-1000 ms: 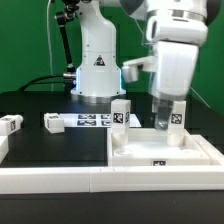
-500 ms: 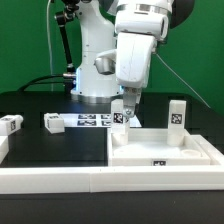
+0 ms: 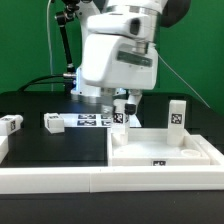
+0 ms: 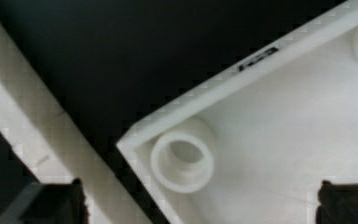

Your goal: Assemble square table

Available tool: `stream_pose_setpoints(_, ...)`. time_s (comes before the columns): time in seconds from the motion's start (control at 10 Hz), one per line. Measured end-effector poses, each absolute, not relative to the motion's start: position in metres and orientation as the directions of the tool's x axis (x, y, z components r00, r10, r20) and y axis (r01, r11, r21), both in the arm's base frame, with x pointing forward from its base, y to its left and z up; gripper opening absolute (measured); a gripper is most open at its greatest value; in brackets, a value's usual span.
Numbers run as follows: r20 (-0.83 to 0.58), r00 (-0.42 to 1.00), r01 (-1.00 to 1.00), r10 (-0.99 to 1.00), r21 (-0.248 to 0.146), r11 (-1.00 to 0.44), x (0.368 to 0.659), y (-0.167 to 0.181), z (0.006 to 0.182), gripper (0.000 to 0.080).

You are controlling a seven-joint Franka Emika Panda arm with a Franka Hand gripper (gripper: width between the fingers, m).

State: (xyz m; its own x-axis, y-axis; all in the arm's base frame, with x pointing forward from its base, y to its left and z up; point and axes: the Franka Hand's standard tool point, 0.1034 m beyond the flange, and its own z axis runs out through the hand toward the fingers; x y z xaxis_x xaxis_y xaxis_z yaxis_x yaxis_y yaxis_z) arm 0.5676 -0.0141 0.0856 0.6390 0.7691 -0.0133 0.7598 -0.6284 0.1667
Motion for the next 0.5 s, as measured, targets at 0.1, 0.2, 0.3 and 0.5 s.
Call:
stream_pose_setpoints(0.1, -0.016, 0.694, 0.713, 0.719, 0.148, -0.685, 0.5639, -0.0190, 0.0834, 0.0649)
stream_pose_setpoints(0.2, -0.008, 0.758, 0.647, 0.653, 0.137, -0.750, 0.5638, -0.0178, 0.0833, 0.0649)
stream_pose_setpoints(0.3, -0.001, 0.787, 0.611, 0.617, 0.137, -0.780, 0.5638, -0.0169, 0.0831, 0.0649)
stream_pose_setpoints(0.5, 0.001, 0.828, 0.556, 0.561, 0.130, -0.821, 0.5622, -0.0225, 0.0832, 0.0649)
